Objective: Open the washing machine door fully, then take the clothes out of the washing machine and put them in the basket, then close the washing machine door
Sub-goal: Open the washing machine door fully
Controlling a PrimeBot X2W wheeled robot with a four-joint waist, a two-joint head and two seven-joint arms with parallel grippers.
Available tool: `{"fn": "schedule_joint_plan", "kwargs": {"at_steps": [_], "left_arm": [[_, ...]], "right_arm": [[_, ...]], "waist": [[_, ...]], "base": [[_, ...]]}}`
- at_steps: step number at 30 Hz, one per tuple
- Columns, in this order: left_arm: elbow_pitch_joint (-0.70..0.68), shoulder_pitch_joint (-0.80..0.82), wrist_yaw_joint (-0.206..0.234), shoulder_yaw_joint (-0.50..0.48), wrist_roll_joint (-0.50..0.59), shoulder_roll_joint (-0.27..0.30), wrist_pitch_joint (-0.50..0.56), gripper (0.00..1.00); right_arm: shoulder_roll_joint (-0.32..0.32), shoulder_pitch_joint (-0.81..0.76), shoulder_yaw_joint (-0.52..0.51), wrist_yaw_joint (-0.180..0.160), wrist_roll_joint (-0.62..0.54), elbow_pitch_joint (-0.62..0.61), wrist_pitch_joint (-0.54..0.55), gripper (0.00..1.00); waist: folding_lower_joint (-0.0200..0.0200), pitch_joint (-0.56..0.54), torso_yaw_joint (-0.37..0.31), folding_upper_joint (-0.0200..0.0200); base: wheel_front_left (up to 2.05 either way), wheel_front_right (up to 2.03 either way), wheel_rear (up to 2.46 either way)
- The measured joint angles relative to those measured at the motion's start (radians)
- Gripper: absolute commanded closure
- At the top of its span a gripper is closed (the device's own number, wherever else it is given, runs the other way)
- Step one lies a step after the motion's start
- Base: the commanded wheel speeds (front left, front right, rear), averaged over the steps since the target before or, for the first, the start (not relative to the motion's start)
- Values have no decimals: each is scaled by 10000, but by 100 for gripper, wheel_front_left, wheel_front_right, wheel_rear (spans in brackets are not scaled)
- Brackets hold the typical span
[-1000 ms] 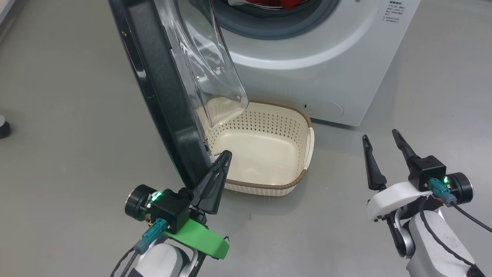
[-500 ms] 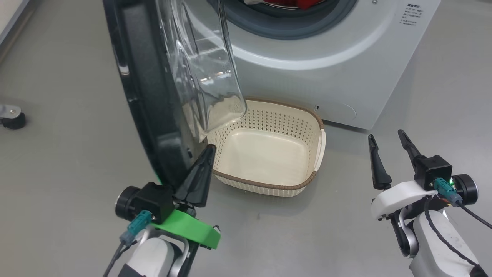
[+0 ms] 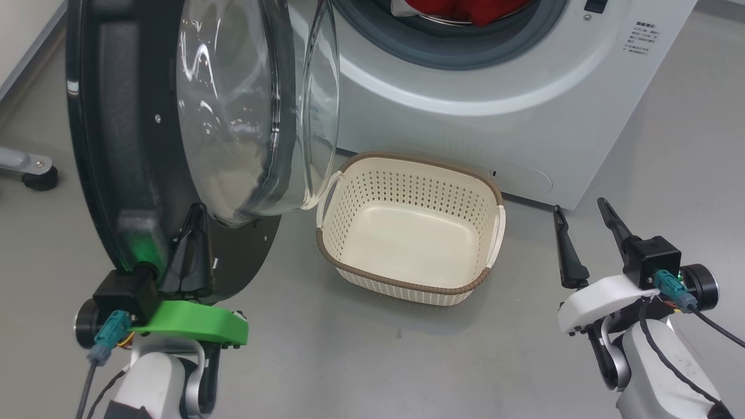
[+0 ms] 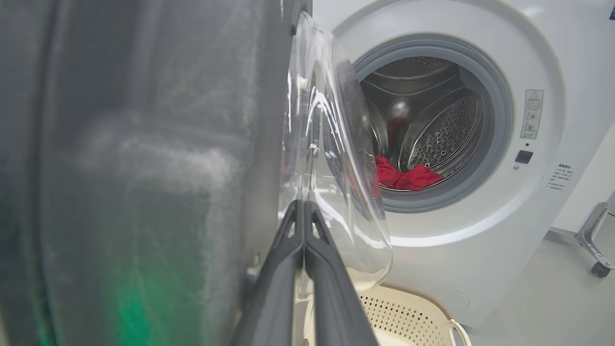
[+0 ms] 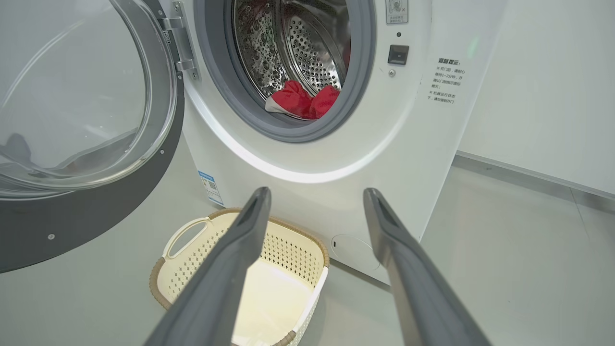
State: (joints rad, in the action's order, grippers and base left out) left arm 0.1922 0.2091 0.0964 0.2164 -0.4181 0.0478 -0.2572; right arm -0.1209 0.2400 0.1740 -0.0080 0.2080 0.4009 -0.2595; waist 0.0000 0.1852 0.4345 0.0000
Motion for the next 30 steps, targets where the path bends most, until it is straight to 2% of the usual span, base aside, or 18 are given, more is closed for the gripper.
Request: {"fn": "schedule_joint_plan", "kwargs": {"at_steps": [11, 20, 30], "left_arm": [[656, -52, 88, -1216, 50, 359, 0, 100], [1170, 17, 125, -2280, 21, 577, 0, 100], [1942, 639, 128, -3361, -199, 851, 4, 100]], "right_arm": [[125, -30, 0, 157, -75, 61, 0, 0], [132, -27, -82, 159, -111, 63, 0, 0], [121, 6, -142, 242, -253, 52, 0, 0]], "waist": [[1, -43, -163, 0], [0, 143, -411, 0], [0, 452, -571, 0]], "base": [[0, 0, 0], [0, 0, 0], [0, 0, 0]]}}
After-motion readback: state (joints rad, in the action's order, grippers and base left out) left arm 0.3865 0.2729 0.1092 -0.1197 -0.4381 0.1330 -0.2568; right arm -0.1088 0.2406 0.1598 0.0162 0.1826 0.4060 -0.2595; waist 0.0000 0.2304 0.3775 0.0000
